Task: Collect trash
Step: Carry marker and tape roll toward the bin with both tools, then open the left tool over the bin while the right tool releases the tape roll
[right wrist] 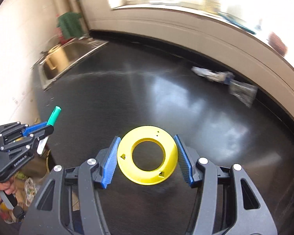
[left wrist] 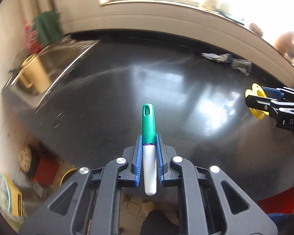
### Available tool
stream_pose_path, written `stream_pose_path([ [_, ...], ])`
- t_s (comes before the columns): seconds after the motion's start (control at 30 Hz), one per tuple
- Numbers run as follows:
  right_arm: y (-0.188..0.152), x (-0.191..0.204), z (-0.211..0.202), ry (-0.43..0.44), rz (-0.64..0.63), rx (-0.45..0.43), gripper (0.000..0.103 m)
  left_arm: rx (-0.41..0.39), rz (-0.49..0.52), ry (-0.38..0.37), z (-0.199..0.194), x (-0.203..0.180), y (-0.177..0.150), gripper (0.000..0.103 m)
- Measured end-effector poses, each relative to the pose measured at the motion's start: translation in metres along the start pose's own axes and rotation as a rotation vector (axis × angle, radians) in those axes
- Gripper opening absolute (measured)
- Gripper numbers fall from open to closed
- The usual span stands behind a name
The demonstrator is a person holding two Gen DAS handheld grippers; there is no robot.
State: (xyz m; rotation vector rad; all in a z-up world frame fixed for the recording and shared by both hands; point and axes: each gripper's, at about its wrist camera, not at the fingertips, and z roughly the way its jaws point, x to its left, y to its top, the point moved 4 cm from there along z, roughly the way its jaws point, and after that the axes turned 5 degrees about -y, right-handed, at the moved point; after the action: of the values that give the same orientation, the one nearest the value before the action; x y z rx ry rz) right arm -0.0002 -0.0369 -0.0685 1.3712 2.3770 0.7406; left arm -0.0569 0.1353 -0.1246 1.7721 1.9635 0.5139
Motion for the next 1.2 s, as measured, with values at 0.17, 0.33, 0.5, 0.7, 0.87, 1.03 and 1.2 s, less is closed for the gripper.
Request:
stream_pose_path([
  [0.17, 0.013, 0.108, 0.019, 0.152, -0.165, 0.026, 0.055, 0.012, -0.189, 0.094, -0.025, 0.079, -0.052, 0.013],
  [0.33, 0.009, 0.217, 0.034, 0.308, -0.327, 0.076, 0.055, 0.024, -0.365, 0.177, -0.048, 0.152, -0.109, 0.013],
  [0.5, -0.009, 0.311, 0.051, 0.421, -0.449, 0.149, 0.055, 0.039, -0.484, 0.215, -0.053, 0.2, -0.155, 0.013],
  [0.7, -0.028, 0.371, 0.082, 0.464, -0.51, 0.233, 0.055, 0.041, -0.545, 0.216, -0.037, 0.234, -0.187, 0.014],
  [0.87, -0.038, 0.392, 0.11, 0.446, -0.532, 0.286, 0.055, 0.059, -0.557, 0.198, -0.011, 0.248, -0.199, 0.013],
  [1.03, -0.038, 0.4, 0.127, 0.433, -0.537, 0.307, 0.055, 0.066, -0.567, 0.191, 0.001, 0.254, -0.2, 0.014],
  [1.2, -0.034, 0.402, 0.129, 0.431, -0.536, 0.304, 0.055, 0.062, -0.568, 0.176, 0.008, 0.263, -0.199, 0.014],
])
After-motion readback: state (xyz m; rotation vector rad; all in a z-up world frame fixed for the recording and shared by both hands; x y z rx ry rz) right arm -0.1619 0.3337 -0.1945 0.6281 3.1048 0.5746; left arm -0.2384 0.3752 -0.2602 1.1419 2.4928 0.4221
